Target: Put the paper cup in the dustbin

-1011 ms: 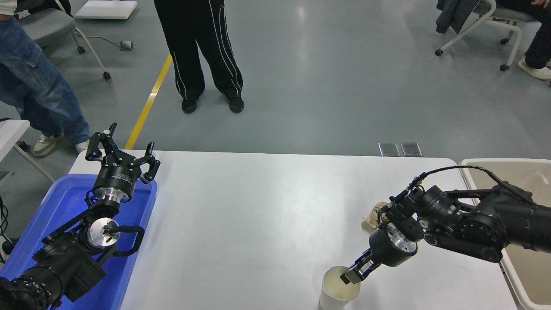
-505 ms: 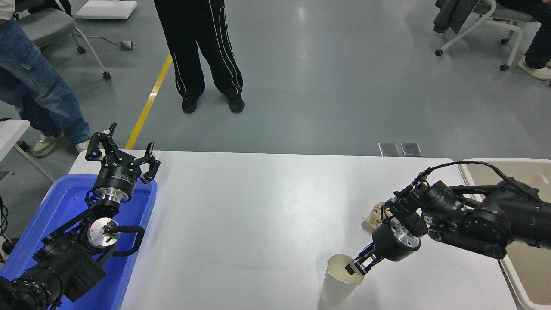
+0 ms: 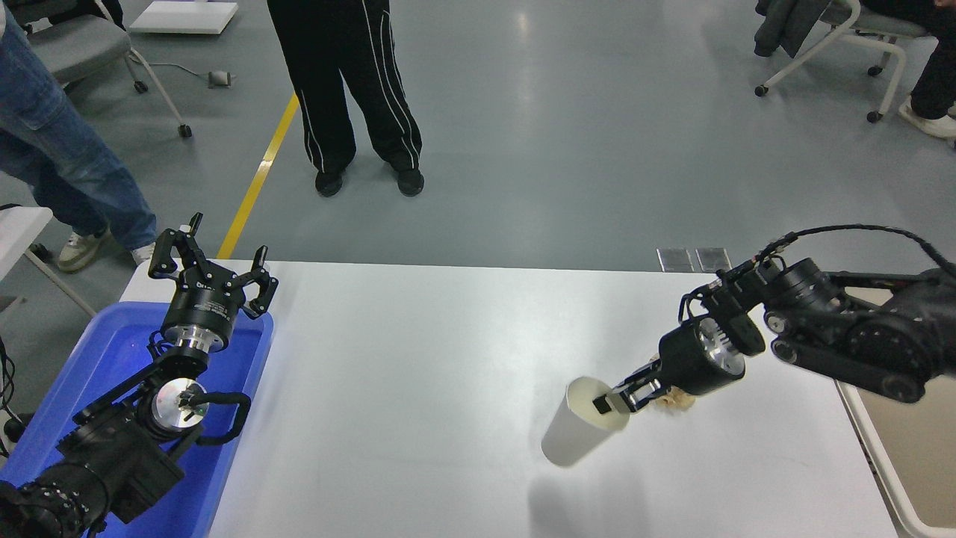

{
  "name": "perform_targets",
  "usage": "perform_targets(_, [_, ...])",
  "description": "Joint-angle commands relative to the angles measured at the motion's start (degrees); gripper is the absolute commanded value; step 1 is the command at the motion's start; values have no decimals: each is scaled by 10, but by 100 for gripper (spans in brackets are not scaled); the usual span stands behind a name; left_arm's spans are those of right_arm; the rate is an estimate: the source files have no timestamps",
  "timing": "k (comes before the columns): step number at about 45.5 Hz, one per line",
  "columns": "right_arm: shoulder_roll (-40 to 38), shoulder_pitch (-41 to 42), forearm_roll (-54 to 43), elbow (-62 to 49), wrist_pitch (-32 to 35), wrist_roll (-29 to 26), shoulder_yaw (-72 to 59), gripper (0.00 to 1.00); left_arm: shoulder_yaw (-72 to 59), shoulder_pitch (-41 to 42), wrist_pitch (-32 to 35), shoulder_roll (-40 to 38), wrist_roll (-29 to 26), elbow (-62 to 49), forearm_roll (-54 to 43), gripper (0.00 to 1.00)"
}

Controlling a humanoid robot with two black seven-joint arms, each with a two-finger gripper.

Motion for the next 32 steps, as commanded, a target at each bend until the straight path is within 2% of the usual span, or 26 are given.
perform_targets(1, [-60, 88, 84, 37, 17, 4, 11, 0, 0, 0, 0, 0, 0, 0, 0, 100])
perform_targets(12, [-89, 147, 142, 41, 41, 4, 12, 0, 0, 0, 0, 0, 0, 0, 0, 100])
perform_targets(22, [-95, 142, 146, 28, 40, 2, 11, 0, 0, -1, 0, 0, 0, 0, 0, 100])
perform_targets(32, [-97, 112, 170, -140, 38, 2, 11, 0, 0, 0, 0, 0, 0, 0, 0, 100])
